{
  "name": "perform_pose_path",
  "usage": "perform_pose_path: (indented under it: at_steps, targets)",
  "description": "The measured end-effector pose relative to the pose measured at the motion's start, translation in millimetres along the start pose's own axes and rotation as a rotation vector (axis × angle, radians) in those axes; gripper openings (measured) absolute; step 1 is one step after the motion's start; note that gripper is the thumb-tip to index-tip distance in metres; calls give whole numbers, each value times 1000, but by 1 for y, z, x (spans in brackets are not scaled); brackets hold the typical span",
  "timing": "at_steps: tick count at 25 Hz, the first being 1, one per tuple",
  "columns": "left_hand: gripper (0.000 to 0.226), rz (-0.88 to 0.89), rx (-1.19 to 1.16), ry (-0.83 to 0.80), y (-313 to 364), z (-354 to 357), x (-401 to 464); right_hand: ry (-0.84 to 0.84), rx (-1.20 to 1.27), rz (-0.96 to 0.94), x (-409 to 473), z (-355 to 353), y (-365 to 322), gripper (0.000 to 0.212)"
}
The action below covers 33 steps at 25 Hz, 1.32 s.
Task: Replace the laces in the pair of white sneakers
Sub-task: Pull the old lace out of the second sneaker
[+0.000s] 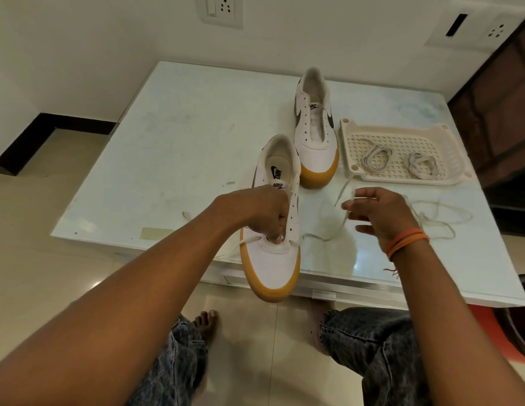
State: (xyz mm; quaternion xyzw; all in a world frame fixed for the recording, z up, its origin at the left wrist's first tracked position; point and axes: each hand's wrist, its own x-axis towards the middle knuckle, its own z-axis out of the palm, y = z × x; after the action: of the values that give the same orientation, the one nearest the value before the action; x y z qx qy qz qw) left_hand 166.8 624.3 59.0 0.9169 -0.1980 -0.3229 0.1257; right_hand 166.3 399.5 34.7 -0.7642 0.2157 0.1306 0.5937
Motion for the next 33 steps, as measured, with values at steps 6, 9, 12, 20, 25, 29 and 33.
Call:
perform_pose_path:
  at_steps: [6,9,12,20,25,29,33]
  targets:
    - [25,-15,-56,-1,0,1,3,152,-457,-54,21,-22,20,35]
    - [27,-18,-70,3,1,1,3,226,-691,-111,24,-18,26,51]
    - [19,-15,-57,5,1,2,3,397,-536,-515,9,-1,17,42]
    - [15,33,-17,-22,3,-3,0,-120,-933,-972,-16,61,26,68]
    - [21,-140,-32,-44,-19,-36,-27,-116,-937,-939,-8,55,28,77]
    - [22,-451,71,139,-66,-51,-44,-162,-800,-847,-3,49,25,83]
    - [31,-381,94,207,-53,-39,-34,-362,-523,-717,-4,44,17,75]
